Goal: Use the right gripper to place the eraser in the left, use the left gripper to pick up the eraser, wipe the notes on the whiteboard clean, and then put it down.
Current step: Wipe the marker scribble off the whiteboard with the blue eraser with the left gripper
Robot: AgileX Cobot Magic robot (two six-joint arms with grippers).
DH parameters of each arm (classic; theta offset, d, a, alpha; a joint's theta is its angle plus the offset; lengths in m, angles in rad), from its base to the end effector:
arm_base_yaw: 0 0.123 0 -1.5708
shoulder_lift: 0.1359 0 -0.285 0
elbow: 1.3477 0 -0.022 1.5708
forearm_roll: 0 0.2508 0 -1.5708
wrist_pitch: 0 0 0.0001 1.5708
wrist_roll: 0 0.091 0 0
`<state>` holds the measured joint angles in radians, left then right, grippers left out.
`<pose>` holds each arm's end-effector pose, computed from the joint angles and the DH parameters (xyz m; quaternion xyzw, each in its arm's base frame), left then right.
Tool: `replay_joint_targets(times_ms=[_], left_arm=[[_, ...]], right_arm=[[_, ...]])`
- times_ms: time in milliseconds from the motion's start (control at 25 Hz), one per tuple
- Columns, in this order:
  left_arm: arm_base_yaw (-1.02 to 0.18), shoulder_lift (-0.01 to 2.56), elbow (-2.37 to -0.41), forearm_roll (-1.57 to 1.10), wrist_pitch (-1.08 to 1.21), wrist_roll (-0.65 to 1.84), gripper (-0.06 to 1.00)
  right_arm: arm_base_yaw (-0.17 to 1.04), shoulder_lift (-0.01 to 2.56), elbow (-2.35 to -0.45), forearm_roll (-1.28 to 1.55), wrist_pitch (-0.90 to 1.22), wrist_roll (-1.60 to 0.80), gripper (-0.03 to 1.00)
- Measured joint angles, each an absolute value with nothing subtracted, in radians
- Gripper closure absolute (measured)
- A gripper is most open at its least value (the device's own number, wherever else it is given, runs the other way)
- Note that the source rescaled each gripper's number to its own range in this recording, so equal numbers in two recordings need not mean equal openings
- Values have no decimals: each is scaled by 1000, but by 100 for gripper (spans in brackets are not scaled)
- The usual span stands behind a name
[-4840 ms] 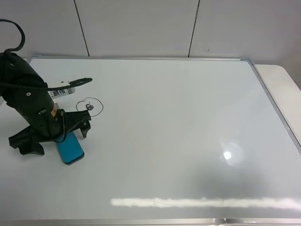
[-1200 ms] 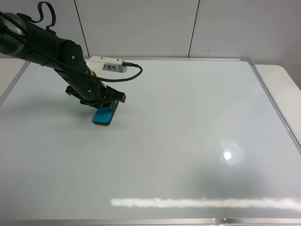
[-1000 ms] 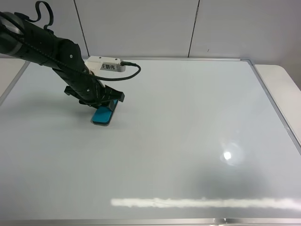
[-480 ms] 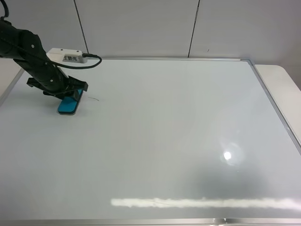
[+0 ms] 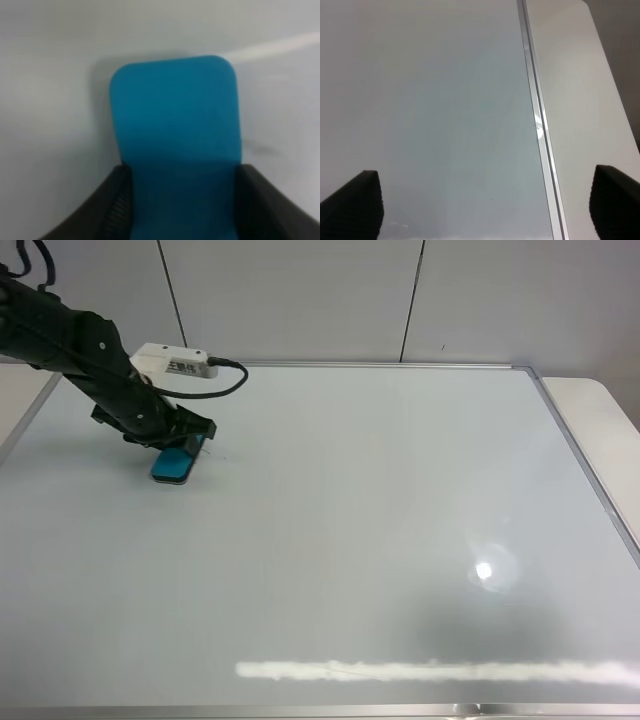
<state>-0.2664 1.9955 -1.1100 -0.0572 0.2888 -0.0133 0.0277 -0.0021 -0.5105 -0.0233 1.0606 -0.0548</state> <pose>0.3706 -0.1027 0.1195 0.0980 0.9659 -0.0477 0.2350 -0.0063 -0.0020 0.2802 -0.0345 0.8491 -0.0188 0.5267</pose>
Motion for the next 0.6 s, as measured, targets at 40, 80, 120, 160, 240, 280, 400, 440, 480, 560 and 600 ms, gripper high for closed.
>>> replay_joint_targets(times_ms=[40,80,120,160,240,280,400,440,480,560,600], left_arm=[[-288,2007,-1116,-77,278,-11,94],[-310,2022,-1129,-98,271,-8,94],[-332,2033,-1145,-114,271,-6,94],[-350,2043,-1158,-124,271,0,94],[-387,2054,-1178,-138,270,0,94],[-399,2056,-1181,-143,270,0,94],[-404,2057,-1182,-153,268,0,94],[-400,2057,-1182,-155,270,0,94],[-394,2057,-1182,-161,272,0,94],[-378,2057,-1183,-177,281,0,94],[-370,2057,-1184,-184,289,0,94]], right_arm=[[28,-2,-510,-23,1061,-55,16],[28,-2,-510,-23,1061,-55,16],[28,-2,-510,-23,1061,-55,16],[28,-2,-510,-23,1061,-55,16],[28,-2,-510,-23,1061,-55,16],[28,-2,-510,-23,1061,-55,16],[28,-2,-510,-23,1061,-55,16],[28,-2,-510,-23,1061,-55,16],[28,-2,-510,-23,1061,-55,16],[28,-2,-510,-23,1061,-55,16],[28,-2,-510,-23,1061,-55,16]])
